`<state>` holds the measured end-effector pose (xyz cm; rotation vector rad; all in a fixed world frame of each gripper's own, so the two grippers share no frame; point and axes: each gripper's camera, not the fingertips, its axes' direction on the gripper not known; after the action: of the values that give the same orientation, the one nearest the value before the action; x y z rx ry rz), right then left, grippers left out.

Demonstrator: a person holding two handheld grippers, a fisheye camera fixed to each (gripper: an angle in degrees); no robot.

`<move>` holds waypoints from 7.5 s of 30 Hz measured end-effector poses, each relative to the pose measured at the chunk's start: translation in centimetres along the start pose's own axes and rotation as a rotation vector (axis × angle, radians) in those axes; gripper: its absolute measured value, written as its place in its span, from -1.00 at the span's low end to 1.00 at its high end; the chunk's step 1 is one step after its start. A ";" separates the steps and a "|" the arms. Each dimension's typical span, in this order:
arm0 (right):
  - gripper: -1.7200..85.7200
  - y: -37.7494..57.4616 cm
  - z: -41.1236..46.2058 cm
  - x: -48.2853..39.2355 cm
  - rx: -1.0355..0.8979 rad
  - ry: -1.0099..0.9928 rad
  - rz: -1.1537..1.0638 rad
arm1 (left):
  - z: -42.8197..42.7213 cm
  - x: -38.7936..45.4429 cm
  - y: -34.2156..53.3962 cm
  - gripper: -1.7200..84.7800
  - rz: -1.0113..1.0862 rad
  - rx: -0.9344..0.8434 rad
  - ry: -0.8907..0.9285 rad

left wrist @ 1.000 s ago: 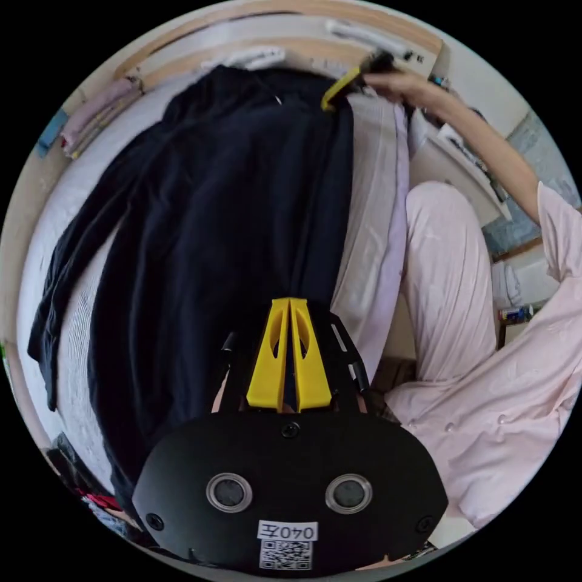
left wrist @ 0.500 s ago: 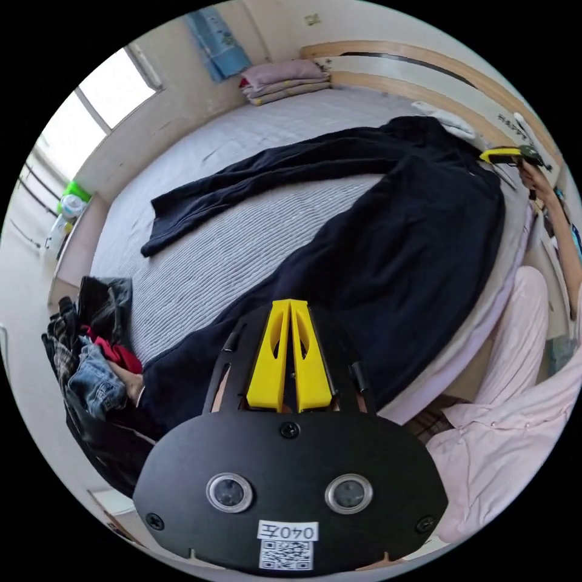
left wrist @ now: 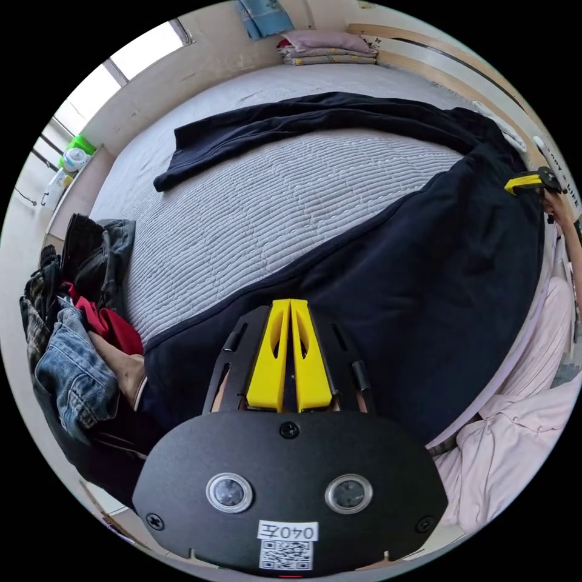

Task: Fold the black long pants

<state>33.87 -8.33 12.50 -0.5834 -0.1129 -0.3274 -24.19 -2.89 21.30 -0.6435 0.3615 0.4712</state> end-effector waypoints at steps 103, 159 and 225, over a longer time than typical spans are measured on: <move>-0.96 -33.6 -11.0 -14.9 0.211 -0.039 -0.296 | -2.0 -20.1 -22.0 -0.98 -0.167 0.211 -0.222; -0.98 9.5 -2.5 -4.1 0.203 0.322 0.177 | -7.8 14.7 -36.6 -0.98 0.222 0.236 -0.430; -0.98 7.5 0.5 -12.8 -0.097 0.228 0.170 | -11.6 31.4 3.4 -0.99 0.261 0.097 -0.085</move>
<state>24.29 1.34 6.44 -0.6435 0.1717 -0.2329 -1.80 1.52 -3.40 -0.4823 0.3876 0.7233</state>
